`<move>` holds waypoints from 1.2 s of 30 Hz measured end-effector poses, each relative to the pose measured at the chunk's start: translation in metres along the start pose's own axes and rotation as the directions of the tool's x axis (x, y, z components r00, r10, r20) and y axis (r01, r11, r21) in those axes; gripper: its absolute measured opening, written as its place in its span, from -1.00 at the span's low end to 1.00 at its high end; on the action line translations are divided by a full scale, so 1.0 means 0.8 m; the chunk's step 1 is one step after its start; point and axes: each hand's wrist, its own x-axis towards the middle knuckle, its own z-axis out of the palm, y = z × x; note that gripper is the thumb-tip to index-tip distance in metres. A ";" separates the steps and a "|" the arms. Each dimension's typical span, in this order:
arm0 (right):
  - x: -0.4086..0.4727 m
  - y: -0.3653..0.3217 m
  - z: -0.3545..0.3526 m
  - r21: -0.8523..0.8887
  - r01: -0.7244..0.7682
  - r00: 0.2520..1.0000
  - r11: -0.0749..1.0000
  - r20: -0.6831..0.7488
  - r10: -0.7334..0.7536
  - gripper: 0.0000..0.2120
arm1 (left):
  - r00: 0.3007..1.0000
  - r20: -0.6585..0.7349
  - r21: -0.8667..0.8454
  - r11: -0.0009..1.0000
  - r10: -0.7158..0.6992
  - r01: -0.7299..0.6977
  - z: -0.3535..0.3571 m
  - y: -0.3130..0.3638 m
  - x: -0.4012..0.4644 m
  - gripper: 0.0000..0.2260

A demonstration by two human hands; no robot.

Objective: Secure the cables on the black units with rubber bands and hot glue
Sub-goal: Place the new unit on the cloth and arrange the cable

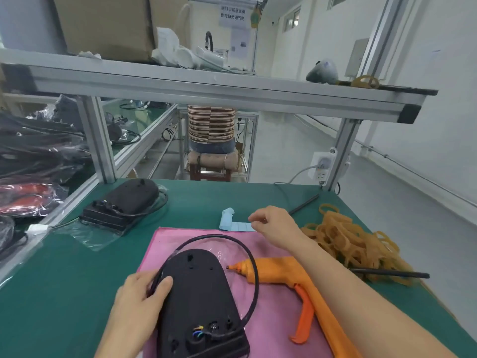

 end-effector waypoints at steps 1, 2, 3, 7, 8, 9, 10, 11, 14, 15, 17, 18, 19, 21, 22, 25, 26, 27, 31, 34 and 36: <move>0.008 -0.003 0.003 -0.039 -0.001 1.000 0.999 -0.018 0.001 -0.70 | 0.998 -0.057 0.043 0.999 0.002 0.000 -0.005 0.001 0.005 -0.72; 0.016 -0.002 0.003 -0.116 -0.020 0.999 0.993 -0.043 0.016 -0.64 | 0.992 -0.124 0.066 0.998 0.027 -0.019 -0.010 0.006 0.010 -0.69; 0.025 0.002 0.001 -0.213 -0.050 0.998 0.976 -0.048 0.041 -0.56 | 0.980 -0.184 0.061 0.996 0.076 -0.066 -0.016 0.013 0.015 -0.69; 0.048 0.017 -0.003 -0.375 -0.105 0.988 0.921 0.070 0.141 -0.37 | 0.880 -0.218 0.108 0.907 0.421 -0.407 -0.009 0.069 0.061 -0.72; 0.052 0.017 0.001 -0.367 -0.064 0.991 0.928 0.089 0.104 -0.38 | 0.837 -0.153 0.190 0.847 0.525 -0.497 0.004 0.086 0.079 -0.68; 0.055 0.014 0.007 -0.358 0.004 0.993 0.934 0.115 0.040 -0.42 | 0.777 -0.036 0.300 0.748 0.628 -0.591 0.020 0.103 0.099 -0.64; 0.057 0.009 0.014 -0.361 0.075 0.989 0.930 0.146 -0.024 -0.47 | 0.697 0.125 0.416 0.601 0.706 -0.683 0.037 0.117 0.120 -0.61; 0.058 0.003 0.023 -0.374 0.133 0.982 0.918 0.176 -0.071 -0.53 | 0.614 0.305 0.499 0.427 0.728 -0.754 0.054 0.127 0.141 -0.60; 0.059 -0.004 0.045 -0.299 0.142 0.976 0.944 0.201 -0.083 -0.63 | 0.463 0.672 0.554 0.024 0.578 -0.832 0.095 0.135 0.195 -0.54; 0.059 -0.002 0.050 -0.239 0.109 0.979 0.965 0.193 -0.063 -0.64 | 0.462 0.713 0.558 -0.028 0.527 -0.829 0.103 0.132 0.208 -0.52; 0.061 0.003 0.053 -0.118 0.041 0.987 0.992 0.159 -0.022 -0.64 | 0.503 0.721 0.586 -0.032 0.476 -0.810 0.108 0.126 0.225 -0.54; 0.062 0.006 0.054 -0.073 0.018 0.989 0.997 0.146 -0.007 -0.64 | 0.530 0.693 0.606 0.003 0.489 -0.796 0.107 0.124 0.232 -0.59; 0.062 0.008 0.053 -0.044 0.010 0.990 0.999 0.144 -0.003 -0.61 | 0.562 0.658 0.621 0.061 0.501 -0.781 0.104 0.125 0.238 -0.66; 0.062 0.010 0.052 -0.006 0.034 0.988 0.999 0.153 -0.033 -0.53 | 0.637 0.581 0.576 0.297 0.507 -0.762 0.096 0.127 0.245 -0.79; 0.062 0.009 0.051 0.018 0.053 0.986 0.998 0.154 -0.055 -0.50 | 0.688 0.536 0.486 0.488 0.489 -0.725 0.091 0.129 0.246 -0.85; 0.061 0.009 0.047 0.155 0.077 0.982 0.985 0.157 -0.102 -0.59 | 0.793 0.495 0.134 0.871 0.355 -0.473 0.079 0.140 0.235 -0.84; 0.059 0.009 0.046 0.199 0.089 0.981 0.976 0.153 -0.120 -0.73 | 0.815 0.480 0.050 0.917 0.324 -0.395 0.077 0.143 0.232 -0.82; 0.056 0.007 0.044 0.229 0.094 0.980 0.969 0.148 -0.130 -0.83 | 0.838 0.456 -0.035 0.947 0.299 -0.319 0.077 0.146 0.229 -0.84; 0.047 0.002 0.037 0.374 0.099 0.988 0.922 0.072 -0.136 -0.77 | 0.881 0.449 -0.384 0.922 0.153 0.036 0.080 0.158 0.217 -0.91; 0.042 -0.001 0.024 0.429 0.080 0.996 0.900 0.000 -0.088 -0.88 | 0.881 0.471 -0.375 0.916 0.056 0.142 0.082 0.160 0.206 -0.95; 0.040 0.003 0.016 0.373 0.075 0.994 0.925 0.047 -0.100 -0.82 | 0.893 0.448 -0.202 0.978 0.050 0.047 0.081 0.158 0.199 -0.78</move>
